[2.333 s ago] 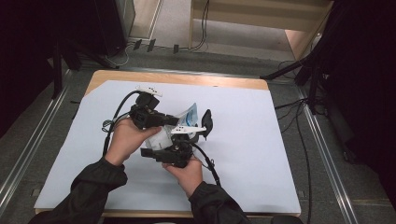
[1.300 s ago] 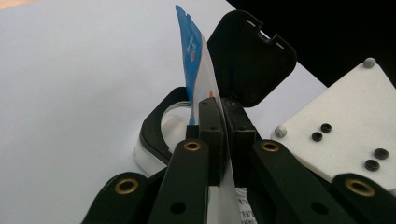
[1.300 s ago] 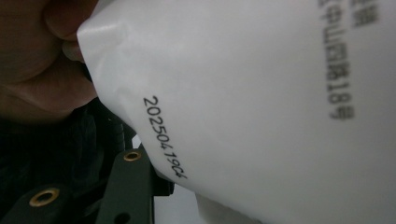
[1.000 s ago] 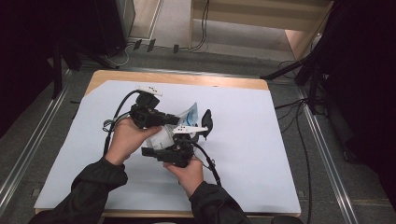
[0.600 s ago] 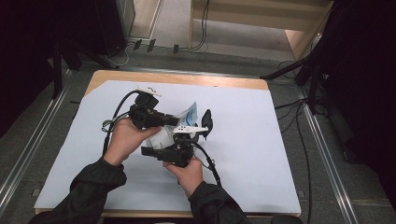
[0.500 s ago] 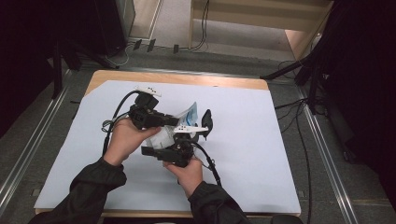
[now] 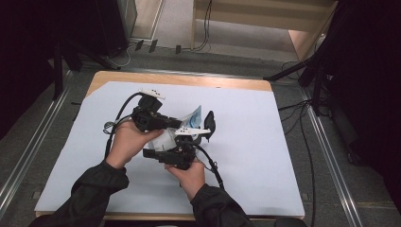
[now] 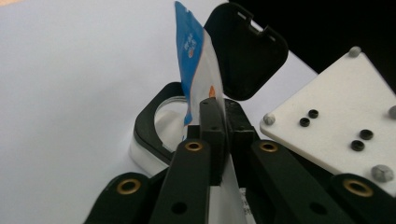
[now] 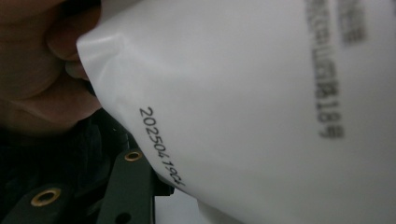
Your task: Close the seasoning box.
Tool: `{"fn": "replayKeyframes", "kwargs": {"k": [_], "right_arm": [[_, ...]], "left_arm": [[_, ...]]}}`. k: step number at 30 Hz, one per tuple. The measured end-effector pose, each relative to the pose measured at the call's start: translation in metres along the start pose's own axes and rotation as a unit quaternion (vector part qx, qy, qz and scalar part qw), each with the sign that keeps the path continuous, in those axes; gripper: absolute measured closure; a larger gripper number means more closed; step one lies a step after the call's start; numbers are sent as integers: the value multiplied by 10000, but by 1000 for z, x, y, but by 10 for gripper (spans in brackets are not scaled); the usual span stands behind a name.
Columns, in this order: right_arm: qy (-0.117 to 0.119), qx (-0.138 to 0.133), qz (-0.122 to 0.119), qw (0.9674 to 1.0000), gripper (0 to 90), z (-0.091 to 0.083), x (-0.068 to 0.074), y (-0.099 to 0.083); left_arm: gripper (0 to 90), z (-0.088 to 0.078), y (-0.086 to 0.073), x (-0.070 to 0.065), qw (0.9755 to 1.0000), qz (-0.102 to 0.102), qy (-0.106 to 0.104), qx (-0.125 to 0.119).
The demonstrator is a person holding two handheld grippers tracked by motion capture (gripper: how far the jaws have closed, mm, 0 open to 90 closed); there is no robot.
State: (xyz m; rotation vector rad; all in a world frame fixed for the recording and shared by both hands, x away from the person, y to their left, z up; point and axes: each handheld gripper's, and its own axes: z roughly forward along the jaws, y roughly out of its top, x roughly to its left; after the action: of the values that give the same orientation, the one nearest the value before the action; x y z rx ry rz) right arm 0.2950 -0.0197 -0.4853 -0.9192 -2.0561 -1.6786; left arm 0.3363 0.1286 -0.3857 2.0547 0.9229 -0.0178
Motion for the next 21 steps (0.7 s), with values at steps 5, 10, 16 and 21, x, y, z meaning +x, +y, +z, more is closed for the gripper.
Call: {"fn": "replayKeyframes", "kwargs": {"k": [5,10,16,21], "right_arm": [[-109,-6,-107,9999,547,0,2,0],[-153,-10,-152,9998,541,0,2,-1],[-220,13,-209,9995,549,0,4,-1],[-191,-9,-136,9997,562,0,3,0]], "left_arm": [[900,-1,1,0,10000,-25,29,-32],[900,-1,1,2,9999,-64,74,-64],[900,-3,1,4,9998,-140,98,-96],[900,-3,1,4,9998,-144,84,-103]]}}
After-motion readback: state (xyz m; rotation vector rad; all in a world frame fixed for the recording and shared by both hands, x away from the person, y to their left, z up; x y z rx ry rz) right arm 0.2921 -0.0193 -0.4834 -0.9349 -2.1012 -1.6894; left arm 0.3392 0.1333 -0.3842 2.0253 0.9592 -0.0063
